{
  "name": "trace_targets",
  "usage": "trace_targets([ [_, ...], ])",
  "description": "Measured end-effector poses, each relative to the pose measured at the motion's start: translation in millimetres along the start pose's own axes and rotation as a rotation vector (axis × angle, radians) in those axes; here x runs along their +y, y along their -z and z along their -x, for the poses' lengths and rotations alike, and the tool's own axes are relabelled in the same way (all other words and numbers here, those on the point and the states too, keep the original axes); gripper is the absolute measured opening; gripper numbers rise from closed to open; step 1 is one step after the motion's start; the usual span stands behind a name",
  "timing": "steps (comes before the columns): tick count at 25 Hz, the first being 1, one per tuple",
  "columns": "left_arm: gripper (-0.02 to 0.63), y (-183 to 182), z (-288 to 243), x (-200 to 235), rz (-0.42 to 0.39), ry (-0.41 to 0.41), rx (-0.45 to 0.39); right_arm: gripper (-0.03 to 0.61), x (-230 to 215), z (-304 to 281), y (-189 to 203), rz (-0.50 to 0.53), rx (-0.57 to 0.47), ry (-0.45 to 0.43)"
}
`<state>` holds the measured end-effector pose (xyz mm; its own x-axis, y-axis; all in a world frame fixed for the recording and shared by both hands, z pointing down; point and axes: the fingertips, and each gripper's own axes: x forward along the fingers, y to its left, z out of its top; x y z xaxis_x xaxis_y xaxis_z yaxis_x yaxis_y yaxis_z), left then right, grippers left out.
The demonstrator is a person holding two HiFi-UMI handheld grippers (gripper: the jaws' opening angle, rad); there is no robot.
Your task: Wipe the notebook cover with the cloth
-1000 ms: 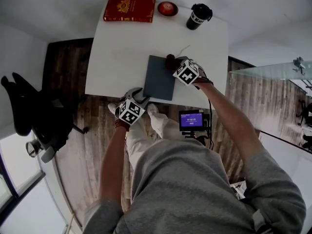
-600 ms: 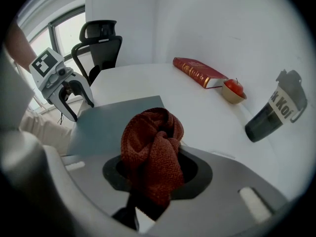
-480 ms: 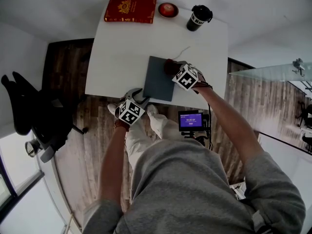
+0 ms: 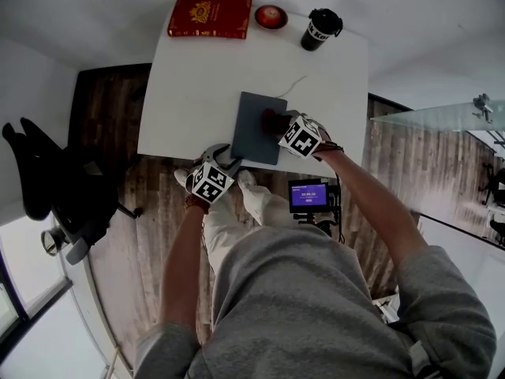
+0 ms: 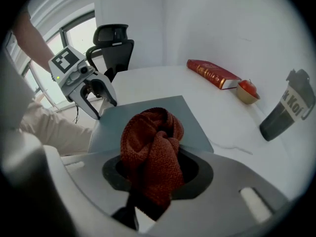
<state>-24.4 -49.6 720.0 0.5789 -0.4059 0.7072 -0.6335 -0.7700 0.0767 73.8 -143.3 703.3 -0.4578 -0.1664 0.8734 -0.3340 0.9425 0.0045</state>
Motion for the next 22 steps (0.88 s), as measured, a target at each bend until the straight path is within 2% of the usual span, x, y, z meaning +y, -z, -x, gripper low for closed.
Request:
trace_targets([
  [7, 0.212, 0.1, 0.3, 0.9, 0.002, 0.002, 0.002, 0.161, 44.5, 4.0, 6.3, -0.040, -0.069, -0.148],
  [19, 0.202, -1.6, 0.8, 1.4, 0.024, 0.010, 0.004, 0.163, 108.3, 17.1, 18.0, 0.027, -0.088, -0.418],
  [22, 0.195, -1.1, 0.7, 3.3, 0.028, 0.006, 0.008, 0.161, 114.0, 17.8, 19.2, 0.044, -0.086, -0.437],
])
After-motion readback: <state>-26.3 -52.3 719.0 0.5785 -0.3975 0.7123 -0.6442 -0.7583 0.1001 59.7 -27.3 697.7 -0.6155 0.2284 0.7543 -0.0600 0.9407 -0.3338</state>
